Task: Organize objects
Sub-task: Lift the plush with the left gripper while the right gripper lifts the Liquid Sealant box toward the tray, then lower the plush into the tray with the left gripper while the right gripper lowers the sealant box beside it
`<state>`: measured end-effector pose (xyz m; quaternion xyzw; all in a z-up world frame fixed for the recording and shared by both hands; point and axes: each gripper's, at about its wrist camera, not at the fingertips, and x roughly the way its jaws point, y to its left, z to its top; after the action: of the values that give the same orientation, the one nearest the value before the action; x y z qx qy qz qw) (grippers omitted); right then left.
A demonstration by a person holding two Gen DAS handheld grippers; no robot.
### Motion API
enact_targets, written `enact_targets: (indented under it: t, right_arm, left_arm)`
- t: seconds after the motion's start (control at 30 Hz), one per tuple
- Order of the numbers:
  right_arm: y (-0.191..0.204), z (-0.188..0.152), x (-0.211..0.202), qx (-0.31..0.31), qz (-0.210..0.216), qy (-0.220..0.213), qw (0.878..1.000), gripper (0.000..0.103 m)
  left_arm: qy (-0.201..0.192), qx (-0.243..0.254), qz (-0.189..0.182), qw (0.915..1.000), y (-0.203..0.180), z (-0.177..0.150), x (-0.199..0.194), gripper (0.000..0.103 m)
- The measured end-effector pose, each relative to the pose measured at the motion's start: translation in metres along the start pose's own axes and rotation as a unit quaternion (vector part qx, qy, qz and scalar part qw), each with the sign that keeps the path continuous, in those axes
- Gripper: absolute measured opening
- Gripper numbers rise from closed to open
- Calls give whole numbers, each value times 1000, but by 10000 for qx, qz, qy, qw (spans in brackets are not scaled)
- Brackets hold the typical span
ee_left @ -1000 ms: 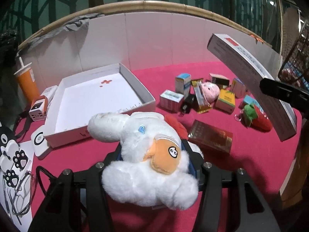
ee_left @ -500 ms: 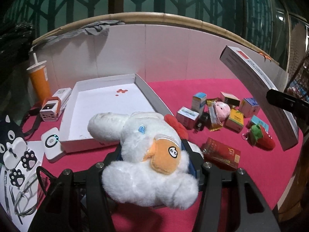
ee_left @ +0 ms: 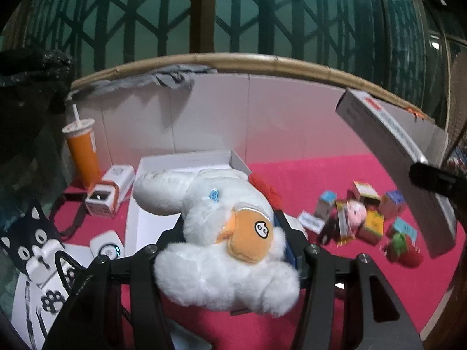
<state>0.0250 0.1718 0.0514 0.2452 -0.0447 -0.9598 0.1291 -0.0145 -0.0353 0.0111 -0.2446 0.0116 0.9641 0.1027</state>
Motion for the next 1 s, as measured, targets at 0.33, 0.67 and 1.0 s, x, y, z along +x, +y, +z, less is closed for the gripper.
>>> enact_targets:
  t: [0.33, 0.67, 1.0]
  right_arm:
    - [27, 30, 12, -25, 111, -159, 9998, 49]
    - [49, 50, 47, -135, 4, -196, 9997, 49]
    - [58, 56, 102, 27, -75, 149, 9999, 49]
  left_arm:
    - [-433, -56, 249, 9987, 14, 50, 2, 54]
    - [-244, -231, 693, 9970, 49, 76, 36, 54]
    - [108, -505, 882, 9948, 67, 74, 79, 54]
